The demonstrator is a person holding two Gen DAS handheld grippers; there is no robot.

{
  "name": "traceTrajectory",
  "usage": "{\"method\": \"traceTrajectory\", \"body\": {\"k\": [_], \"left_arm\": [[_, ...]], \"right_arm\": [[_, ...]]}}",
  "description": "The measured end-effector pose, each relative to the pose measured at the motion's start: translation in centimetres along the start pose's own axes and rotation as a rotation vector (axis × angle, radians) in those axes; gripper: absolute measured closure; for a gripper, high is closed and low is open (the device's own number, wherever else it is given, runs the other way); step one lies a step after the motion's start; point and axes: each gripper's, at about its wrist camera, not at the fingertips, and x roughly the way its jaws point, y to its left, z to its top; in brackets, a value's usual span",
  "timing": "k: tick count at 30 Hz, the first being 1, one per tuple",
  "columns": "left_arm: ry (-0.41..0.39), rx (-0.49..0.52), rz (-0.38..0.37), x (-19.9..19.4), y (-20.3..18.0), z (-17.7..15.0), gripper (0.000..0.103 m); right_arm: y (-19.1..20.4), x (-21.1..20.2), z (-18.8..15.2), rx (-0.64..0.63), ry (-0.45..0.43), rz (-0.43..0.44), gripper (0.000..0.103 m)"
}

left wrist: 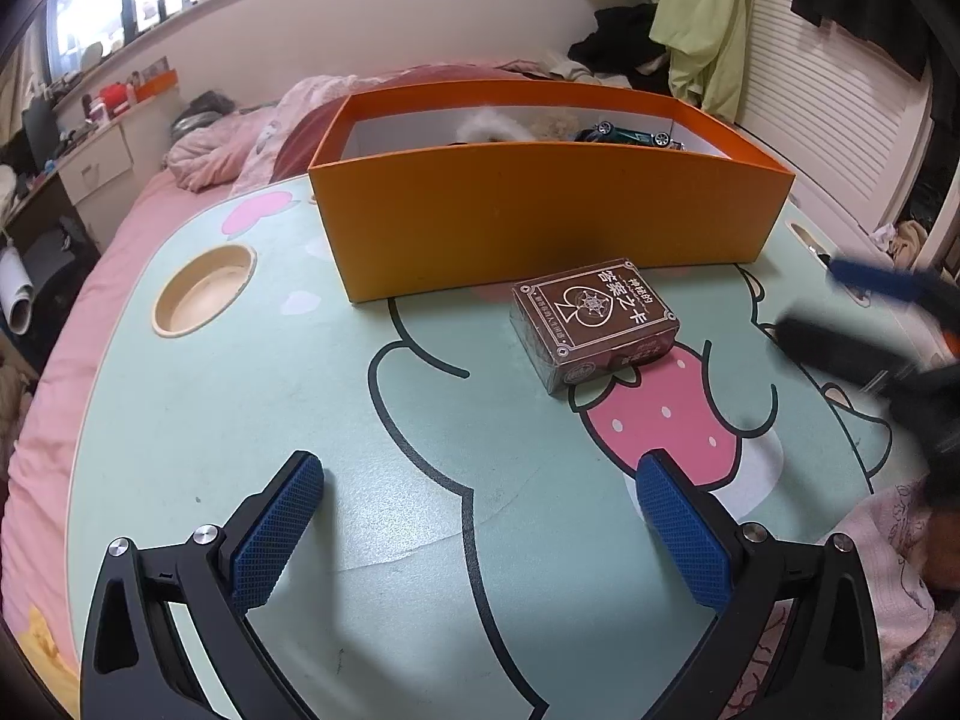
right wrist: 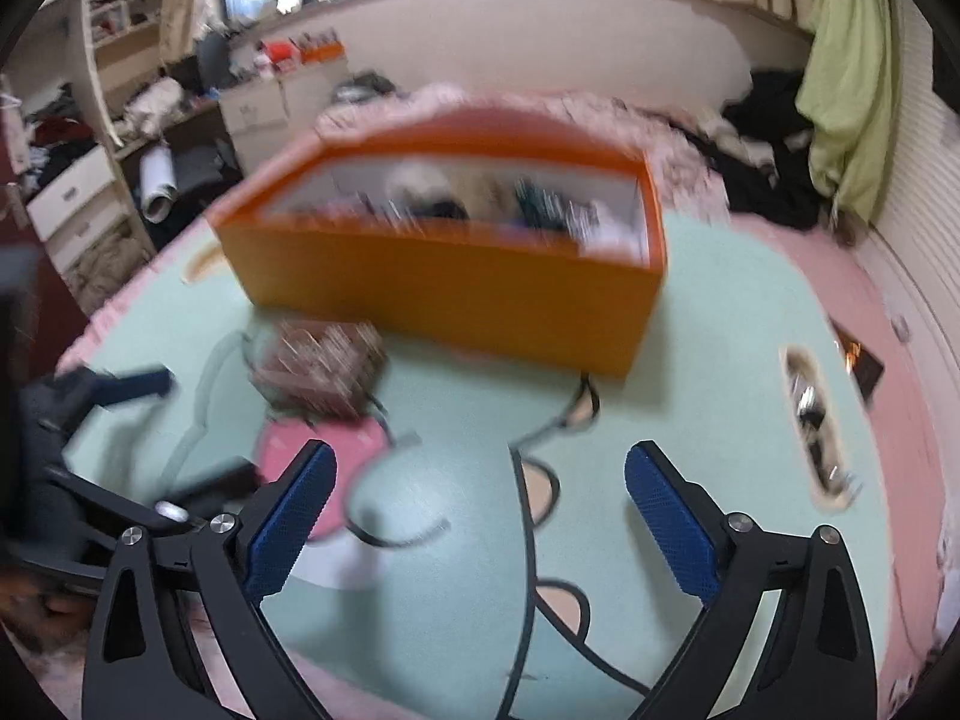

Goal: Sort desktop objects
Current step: 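Reach into the orange box and grasp the black lace cloth with the right gripper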

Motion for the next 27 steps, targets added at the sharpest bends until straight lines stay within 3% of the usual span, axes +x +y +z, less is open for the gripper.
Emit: {"method": "traceTrajectory", "body": {"k": [3,7,12,14,17,20,24,27], "left_arm": [[-0.001,0.0,0.0,0.0,0.1,0.0,0.0],[-0.001,0.0,0.0,0.0,0.1,0.0,0.0],[-0.001,-0.001,0.001,0.0,0.1,0.0,0.0],[-0.001,-0.002,0.001,0.0,0.1,0.0,0.0],[-0.001,-0.002,0.002,0.0,0.1,0.0,0.0],[-0.001,-0.003,0.002,0.0,0.1,-0.1,0.0],[-0.001,-0.004,0.004,0.0,0.1,-0.1,0.0],[0.0,-0.005,0.004,0.0,0.1,-0.1,0.0]], "right_arm": [[0.8,-1.9,3.0,-0.026,-0.048,0.054,0.006],[1.1,-1.1,8.2,-0.016,-0.029,0.081,0.007],[0.0,5.1,12.2,0.099,0.173,0.17,0.026],[-0.1,7.1,12.8,0.127,0.226,0.193,0.027],[0.1,9.4,12.6,0.121,0.283,0.156,0.028],[0.4,11.3,12.1,0.122,0.351,0.201,0.051],[0.2,11.1,12.2,0.127,0.332,0.204,0.076],[-0.8,8.1,13.3,0.157,0.216,0.246,0.079]]}}
